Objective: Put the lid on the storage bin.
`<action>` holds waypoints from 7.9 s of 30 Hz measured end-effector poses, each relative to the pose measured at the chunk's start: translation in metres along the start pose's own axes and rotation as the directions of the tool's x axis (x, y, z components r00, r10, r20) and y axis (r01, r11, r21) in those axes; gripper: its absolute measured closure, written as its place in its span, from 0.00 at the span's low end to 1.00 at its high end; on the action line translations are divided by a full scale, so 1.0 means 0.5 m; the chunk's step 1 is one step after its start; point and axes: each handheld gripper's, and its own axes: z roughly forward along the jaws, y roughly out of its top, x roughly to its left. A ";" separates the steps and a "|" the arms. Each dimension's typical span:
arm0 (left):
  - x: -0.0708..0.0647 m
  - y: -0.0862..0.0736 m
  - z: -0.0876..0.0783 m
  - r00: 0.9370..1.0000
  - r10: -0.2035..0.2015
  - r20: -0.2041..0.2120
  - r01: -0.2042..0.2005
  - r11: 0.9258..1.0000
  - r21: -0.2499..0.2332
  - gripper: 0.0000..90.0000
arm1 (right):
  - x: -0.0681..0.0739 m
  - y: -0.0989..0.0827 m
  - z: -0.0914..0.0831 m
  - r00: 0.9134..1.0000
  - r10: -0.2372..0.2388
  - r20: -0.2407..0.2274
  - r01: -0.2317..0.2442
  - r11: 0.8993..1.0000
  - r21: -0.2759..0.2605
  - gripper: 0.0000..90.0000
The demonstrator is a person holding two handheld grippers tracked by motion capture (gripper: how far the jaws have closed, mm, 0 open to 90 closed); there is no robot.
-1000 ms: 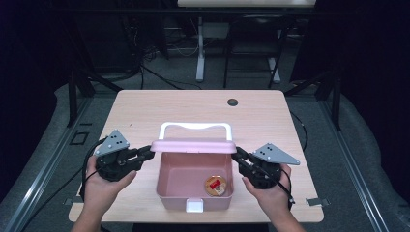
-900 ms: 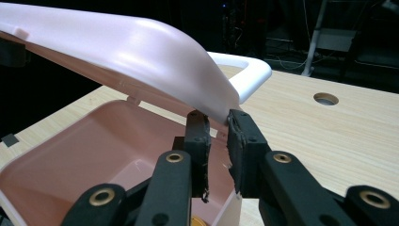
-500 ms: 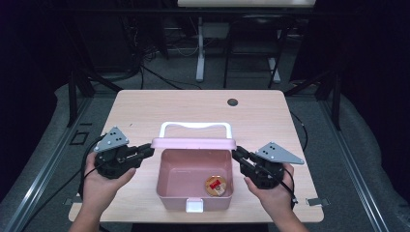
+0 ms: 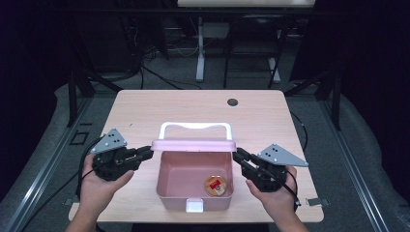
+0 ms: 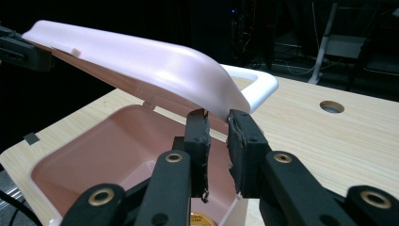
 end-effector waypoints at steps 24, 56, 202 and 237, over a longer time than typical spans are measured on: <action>-0.014 -0.010 -0.014 1.000 0.017 0.007 -0.017 1.000 0.011 0.91 | 0.009 -0.009 -0.021 1.000 -0.013 -0.018 0.013 1.000 0.005 0.86; -0.025 -0.029 -0.026 0.999 0.019 0.030 -0.019 1.000 0.016 0.92 | -0.010 -0.042 -0.042 0.999 0.035 -0.001 -0.035 0.999 0.025 0.84; 0.092 -0.127 0.084 0.984 -0.117 -0.133 0.119 0.993 0.004 0.57 | -0.109 -0.127 -0.002 0.989 0.044 0.144 -0.055 0.996 0.071 0.68; 0.118 -0.202 0.115 0.976 -0.190 -0.104 0.195 0.980 0.042 0.58 | -0.125 -0.204 0.046 0.985 -0.010 0.171 -0.010 0.993 0.120 0.66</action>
